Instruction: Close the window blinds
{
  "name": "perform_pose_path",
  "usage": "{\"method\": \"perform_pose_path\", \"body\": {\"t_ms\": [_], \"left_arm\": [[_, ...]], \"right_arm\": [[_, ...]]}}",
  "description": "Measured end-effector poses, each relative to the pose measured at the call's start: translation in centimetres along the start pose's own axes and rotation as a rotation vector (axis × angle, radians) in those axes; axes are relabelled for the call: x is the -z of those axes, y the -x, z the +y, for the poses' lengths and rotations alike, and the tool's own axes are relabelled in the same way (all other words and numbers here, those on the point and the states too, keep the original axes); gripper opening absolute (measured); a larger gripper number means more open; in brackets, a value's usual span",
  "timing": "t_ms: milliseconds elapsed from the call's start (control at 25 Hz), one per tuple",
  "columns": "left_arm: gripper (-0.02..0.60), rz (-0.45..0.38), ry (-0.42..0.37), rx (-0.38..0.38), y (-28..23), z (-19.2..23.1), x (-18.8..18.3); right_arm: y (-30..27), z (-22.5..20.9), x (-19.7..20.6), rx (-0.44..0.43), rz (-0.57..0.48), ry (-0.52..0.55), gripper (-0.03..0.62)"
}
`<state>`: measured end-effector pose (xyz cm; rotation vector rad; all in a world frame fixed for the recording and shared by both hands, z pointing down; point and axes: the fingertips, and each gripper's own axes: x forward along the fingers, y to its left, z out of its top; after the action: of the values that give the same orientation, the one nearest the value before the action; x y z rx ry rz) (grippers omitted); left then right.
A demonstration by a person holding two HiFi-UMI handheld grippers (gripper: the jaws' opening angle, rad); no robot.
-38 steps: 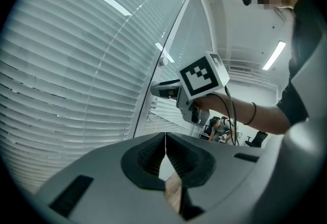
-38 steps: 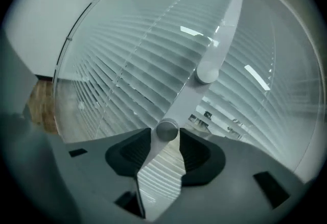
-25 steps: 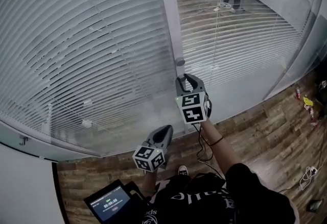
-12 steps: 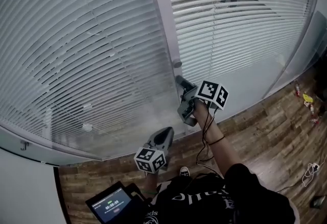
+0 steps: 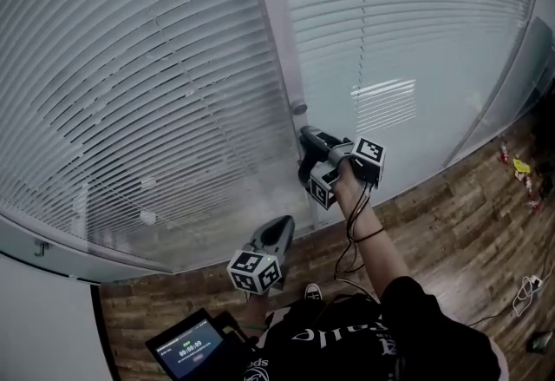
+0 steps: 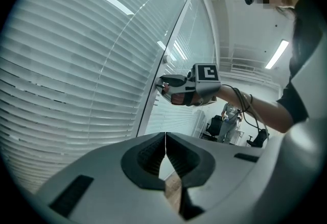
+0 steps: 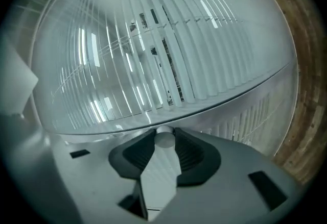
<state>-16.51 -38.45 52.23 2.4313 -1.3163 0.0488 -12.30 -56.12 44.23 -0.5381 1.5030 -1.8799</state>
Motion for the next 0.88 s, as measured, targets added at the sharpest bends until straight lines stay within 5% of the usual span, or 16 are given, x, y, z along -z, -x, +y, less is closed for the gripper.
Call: {"method": "perform_pose_path", "body": {"t_ms": [440,880], "left_arm": [[0.005,-0.007,-0.005,-0.015,1.2,-0.4,0.3],[0.005,-0.014,0.0,-0.037,2.0,-2.0,0.7]], "right_arm": [[0.5,-0.2,0.3,-0.023,-0.023,0.071,0.138],[5.9,-0.6,2.3,0.114,0.044,0.76,0.161]]}}
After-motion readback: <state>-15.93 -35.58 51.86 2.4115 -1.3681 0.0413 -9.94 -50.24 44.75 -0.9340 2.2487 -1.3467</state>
